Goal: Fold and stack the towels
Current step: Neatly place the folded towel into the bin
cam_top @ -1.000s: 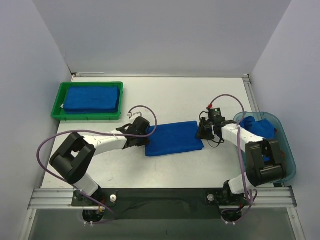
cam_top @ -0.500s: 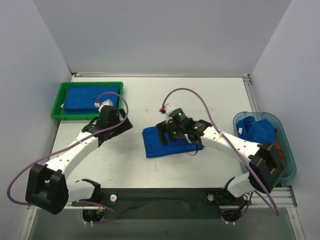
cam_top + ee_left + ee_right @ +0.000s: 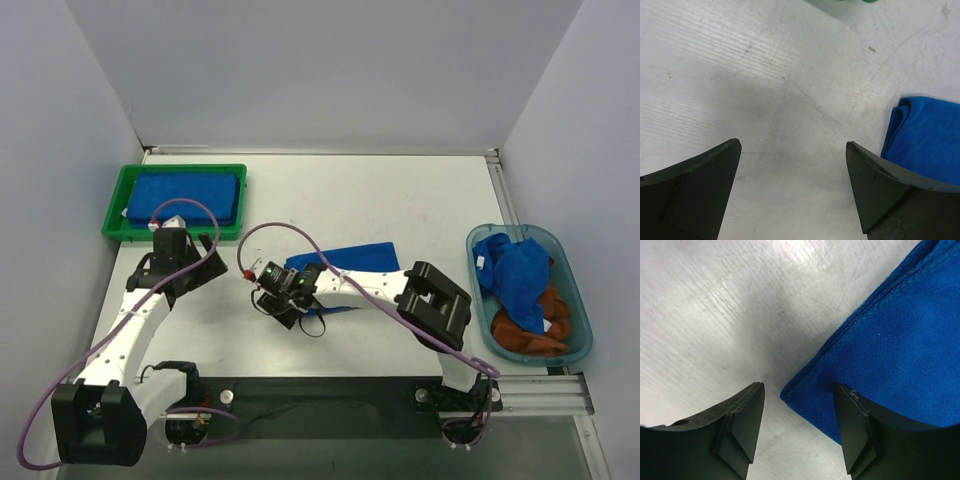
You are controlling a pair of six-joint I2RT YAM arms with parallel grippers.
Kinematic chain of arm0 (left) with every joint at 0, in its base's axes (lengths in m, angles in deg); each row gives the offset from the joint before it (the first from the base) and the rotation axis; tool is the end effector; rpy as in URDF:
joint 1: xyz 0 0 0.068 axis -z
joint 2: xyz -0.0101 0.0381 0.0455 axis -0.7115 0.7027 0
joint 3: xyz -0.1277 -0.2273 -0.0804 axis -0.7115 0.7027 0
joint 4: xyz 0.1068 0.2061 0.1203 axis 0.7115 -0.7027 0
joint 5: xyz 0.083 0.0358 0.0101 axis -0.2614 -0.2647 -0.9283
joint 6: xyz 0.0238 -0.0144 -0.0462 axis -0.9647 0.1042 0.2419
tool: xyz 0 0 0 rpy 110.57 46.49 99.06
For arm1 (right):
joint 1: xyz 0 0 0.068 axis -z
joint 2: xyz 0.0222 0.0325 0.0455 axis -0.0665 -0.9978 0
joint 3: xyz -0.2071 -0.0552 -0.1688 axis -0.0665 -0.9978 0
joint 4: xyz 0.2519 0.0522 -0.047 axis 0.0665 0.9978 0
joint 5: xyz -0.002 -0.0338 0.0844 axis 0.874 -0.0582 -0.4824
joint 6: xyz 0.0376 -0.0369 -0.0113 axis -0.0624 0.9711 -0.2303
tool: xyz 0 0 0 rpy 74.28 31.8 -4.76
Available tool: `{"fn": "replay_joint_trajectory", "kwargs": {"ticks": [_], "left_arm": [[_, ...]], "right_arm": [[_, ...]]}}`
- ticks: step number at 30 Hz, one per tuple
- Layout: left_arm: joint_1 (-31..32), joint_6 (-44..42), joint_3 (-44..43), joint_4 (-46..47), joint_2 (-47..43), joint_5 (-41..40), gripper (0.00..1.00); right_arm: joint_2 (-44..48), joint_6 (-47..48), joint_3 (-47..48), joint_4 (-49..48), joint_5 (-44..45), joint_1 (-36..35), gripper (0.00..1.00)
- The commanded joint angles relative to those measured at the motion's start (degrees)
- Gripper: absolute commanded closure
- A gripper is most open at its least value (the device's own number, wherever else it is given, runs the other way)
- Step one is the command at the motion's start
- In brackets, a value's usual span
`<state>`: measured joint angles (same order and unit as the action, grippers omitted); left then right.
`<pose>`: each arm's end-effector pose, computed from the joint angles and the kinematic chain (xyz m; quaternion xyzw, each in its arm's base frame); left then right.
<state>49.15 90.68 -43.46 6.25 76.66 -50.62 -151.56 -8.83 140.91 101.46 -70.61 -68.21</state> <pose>0.2070 -0.0129 0.2365 -0.2326 0.9066 -0.0992 0.3378 0.1846 0.3795 0.1815 -0.4506 0.8272 0.1640 0.2929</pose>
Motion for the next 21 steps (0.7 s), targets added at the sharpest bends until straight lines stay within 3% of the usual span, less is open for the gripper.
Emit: {"fn": "replay_joint_trajectory", "kwargs": {"ticks": [1, 5, 10, 14, 16, 21], "left_arm": [[-0.36, -2.15, 0.81, -0.28, -1.61, -0.04, 0.03], [-0.36, -2.15, 0.72, -0.02, -1.26, 0.75, 0.02], [-0.28, -2.32, 0.81, 0.25, -0.82, 1.19, 0.03], [-0.36, -2.32, 0.89, 0.33, -0.73, 1.19, 0.02], [-0.28, -2.41, 0.98, 0.51, -0.73, 3.21, 0.03], [-0.28, -0.66, 1.51, 1.3, -1.35, 6.9, 0.03]], "right_arm": [[-2.0, 1.19, 2.96, 5.45, 6.14, -0.64, 0.44], [-4.03, 0.75, 3.14, 6.25, 7.46, -0.99, 0.47], [-7.53, 1.19, 5.33, 8.88, 8.07, -2.04, 0.6], [-8.69, 1.98, 6.04, 10.47, 7.11, -2.04, 0.91], [-8.25, 2.16, 5.78, 10.38, 6.15, -1.69, 1.0], [-4.48, 1.19, 1.67, 6.01, 2.28, 1.55, 1.0]]}}
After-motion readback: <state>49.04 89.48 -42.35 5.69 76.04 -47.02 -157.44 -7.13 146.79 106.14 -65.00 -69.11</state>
